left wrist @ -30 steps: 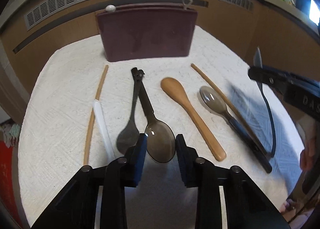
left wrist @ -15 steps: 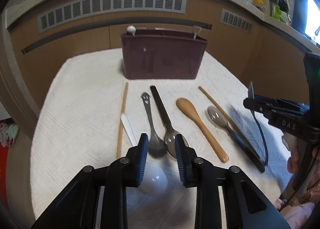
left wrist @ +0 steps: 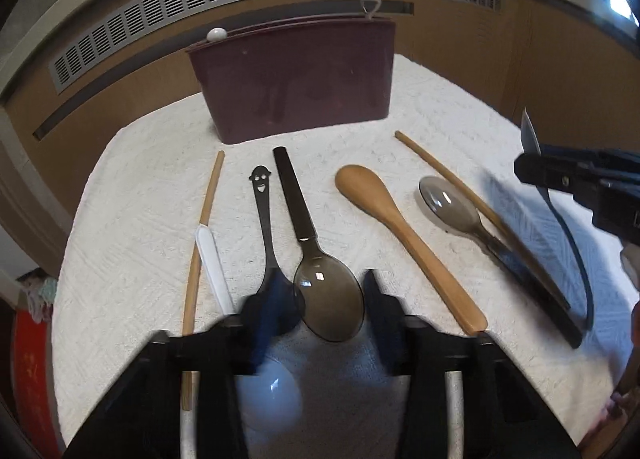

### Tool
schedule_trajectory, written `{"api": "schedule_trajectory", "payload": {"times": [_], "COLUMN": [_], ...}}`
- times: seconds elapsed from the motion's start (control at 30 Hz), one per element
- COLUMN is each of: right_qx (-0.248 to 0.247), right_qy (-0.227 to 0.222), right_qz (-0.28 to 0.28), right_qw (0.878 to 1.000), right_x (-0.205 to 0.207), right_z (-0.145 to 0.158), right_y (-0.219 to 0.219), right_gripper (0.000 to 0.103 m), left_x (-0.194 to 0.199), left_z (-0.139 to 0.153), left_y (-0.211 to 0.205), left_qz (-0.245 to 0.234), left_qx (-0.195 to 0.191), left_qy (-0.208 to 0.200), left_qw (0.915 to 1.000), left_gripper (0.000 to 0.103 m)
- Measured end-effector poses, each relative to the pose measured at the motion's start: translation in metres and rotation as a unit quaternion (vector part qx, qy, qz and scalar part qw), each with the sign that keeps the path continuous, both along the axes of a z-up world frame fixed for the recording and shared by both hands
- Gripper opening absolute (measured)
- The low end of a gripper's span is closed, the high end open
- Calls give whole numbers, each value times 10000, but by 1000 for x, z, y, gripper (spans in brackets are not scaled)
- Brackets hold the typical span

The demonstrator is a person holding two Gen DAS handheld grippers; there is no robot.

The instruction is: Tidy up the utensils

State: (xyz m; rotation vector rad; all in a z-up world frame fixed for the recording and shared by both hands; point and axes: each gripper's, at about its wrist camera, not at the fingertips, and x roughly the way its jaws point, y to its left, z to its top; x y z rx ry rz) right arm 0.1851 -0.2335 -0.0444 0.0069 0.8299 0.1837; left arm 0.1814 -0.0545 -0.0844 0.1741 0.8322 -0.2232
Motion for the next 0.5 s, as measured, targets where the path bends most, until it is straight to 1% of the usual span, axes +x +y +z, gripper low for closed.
{"api": "schedule_trajectory", "payload": {"times": [0.1,0.27,0.33,0.4,0.43,0.5], "right_qx": [3,12,27,72,81,66], "right_qy": [-19,-68,-131,-208,-255,-356], "right_qz": [0,34,84,155,184,272], "right_qw": [10000,10000,9999,9996,9995,9990], "right_x": [0,-1,-3,-4,-6,-9], "right_z": [1,5,10,17,20,25], "right_y": [0,2,4,6,8,11], "right_gripper": [30,30,30,30,30,30], "left_x": [-5,-20,-25,-29,-31,-34], "left_z": [15,65,83,96,102,110], "left_y": [18,45,50,52,53,54], "left_qz": [154,229,209,193,163,99], "left_qx": [-178,-497,-526,-523,-530,-591], "left_qy": [-329,-1169,-1420,-1614,-1665,-1707], "left_qw": [9992,9916,9882,9853,9845,9835], "left_gripper": [35,34,33,29,20,19]}}
